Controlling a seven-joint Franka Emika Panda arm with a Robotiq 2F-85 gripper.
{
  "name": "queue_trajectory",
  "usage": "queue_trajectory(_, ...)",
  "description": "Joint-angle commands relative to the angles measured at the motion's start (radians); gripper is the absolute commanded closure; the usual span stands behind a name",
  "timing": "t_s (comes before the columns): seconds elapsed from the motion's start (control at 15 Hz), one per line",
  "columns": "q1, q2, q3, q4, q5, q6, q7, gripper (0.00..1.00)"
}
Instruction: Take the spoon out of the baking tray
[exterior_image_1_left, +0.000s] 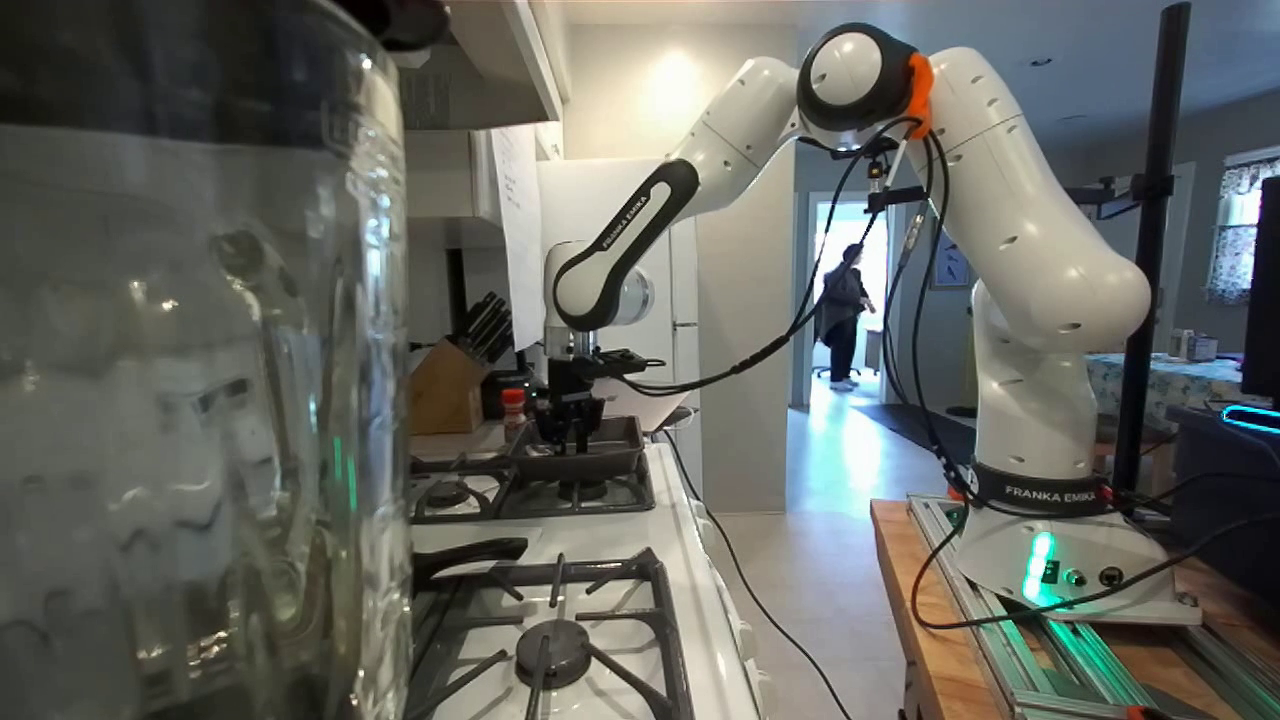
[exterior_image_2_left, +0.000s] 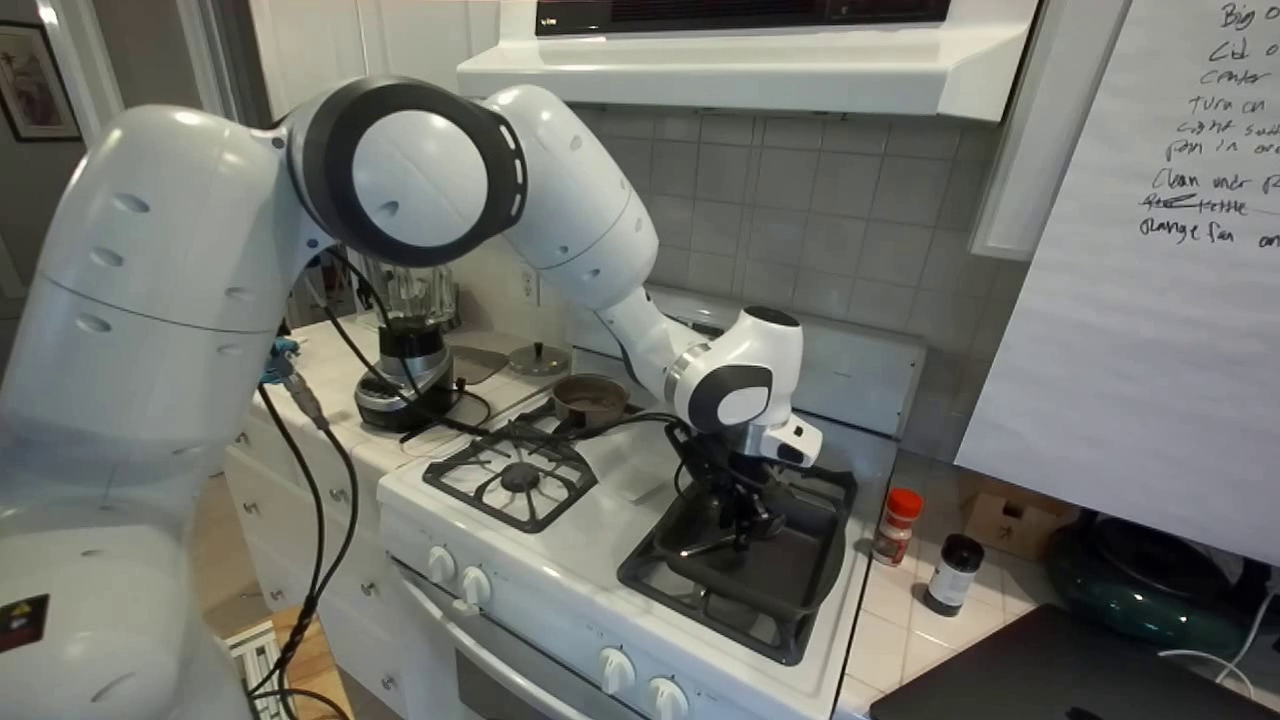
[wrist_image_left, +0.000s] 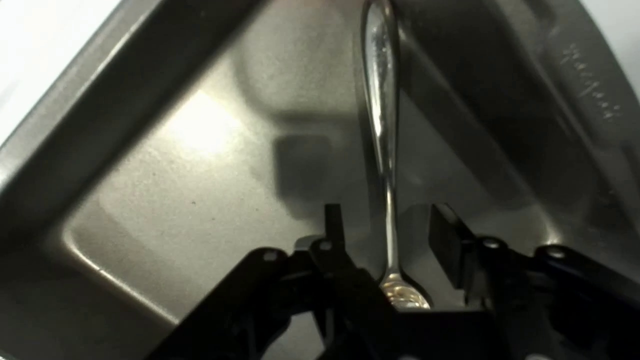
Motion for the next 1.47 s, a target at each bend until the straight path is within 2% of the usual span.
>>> queue_trajectory(0.0, -0.019, 0.037, 0.019, 0.038, 0.041, 0.015, -0.053, 0.61)
queue_trajectory(0.07, -0.019, 0.042, 0.02, 0.044, 0.045, 0.012, -0.06, 0.65)
queue_trajectory(0.13, -0.019, 0.047, 0.02, 0.049, 0.046, 0.014, -0.064, 0.65)
queue_trajectory(0.33, -0.018, 0.057, 0.019, 0.064, 0.041, 0.015, -0.074, 0.91)
queue_trajectory(0.47, -0.02, 0.063, 0.02, 0.075, 0.043, 0.007, -0.078, 1.0)
queue_trajectory(0.8, -0.019, 0.018, 0.018, 0.073, 0.048, -0.041, -0.071, 0.98)
queue_trajectory(1.2, -0.021, -0.146, 0.007, 0.041, 0.026, -0.226, -0.102, 0.98)
queue_trajectory(1.4, -0.063, -0.174, -0.006, 0.105, 0.018, -0.333, -0.237, 0.98)
